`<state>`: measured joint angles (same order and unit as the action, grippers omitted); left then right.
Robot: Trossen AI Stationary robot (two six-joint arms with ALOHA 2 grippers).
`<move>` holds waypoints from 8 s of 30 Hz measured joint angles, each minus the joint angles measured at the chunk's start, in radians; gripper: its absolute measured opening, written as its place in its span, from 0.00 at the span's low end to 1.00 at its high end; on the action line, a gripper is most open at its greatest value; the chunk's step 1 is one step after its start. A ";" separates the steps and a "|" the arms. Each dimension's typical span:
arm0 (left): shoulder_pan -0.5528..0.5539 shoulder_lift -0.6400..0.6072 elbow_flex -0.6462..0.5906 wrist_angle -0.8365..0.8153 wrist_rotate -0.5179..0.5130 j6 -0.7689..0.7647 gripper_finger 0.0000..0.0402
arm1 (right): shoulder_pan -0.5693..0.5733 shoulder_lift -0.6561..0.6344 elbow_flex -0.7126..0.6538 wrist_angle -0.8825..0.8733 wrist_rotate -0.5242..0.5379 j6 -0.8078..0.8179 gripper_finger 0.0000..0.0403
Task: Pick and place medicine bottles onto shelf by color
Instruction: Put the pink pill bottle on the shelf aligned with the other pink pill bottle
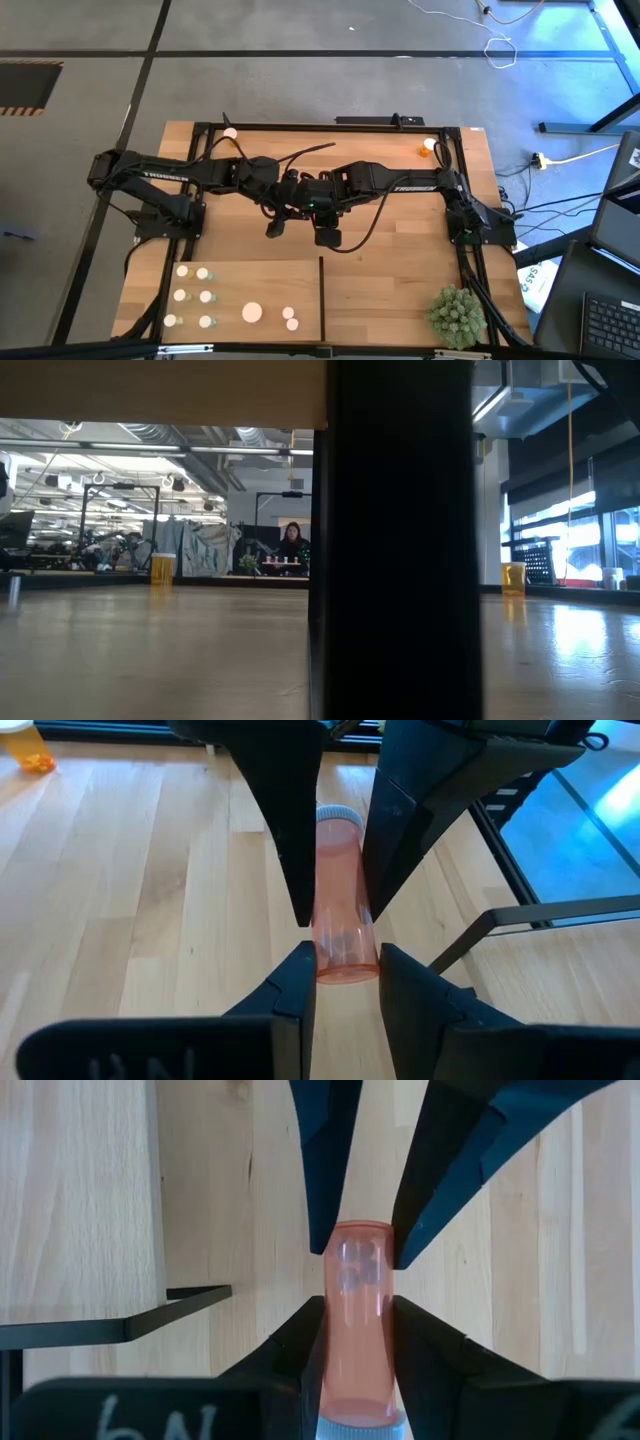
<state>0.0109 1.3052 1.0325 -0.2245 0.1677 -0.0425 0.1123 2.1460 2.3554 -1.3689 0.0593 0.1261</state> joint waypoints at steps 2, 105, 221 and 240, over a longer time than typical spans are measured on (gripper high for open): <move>0.000 0.000 0.000 0.000 0.000 0.000 0.19 | 0.000 0.000 0.000 -0.003 0.000 -0.001 0.26; 0.311 -0.289 0.000 -0.542 -0.137 -0.190 0.05 | -0.405 -0.282 -0.381 0.248 -0.290 -0.243 0.46; 0.084 0.277 -0.295 -0.003 0.057 0.367 0.66 | -0.501 -0.282 -0.580 0.334 -0.629 -0.808 0.46; 0.078 0.303 -0.293 0.012 0.052 0.360 0.66 | -0.502 -0.282 -0.580 0.340 -0.627 -0.808 0.46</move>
<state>0.0886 1.6085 0.7395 -0.2127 0.2192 0.3179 -0.3893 1.8645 1.7756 -1.0284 -0.5674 -0.6819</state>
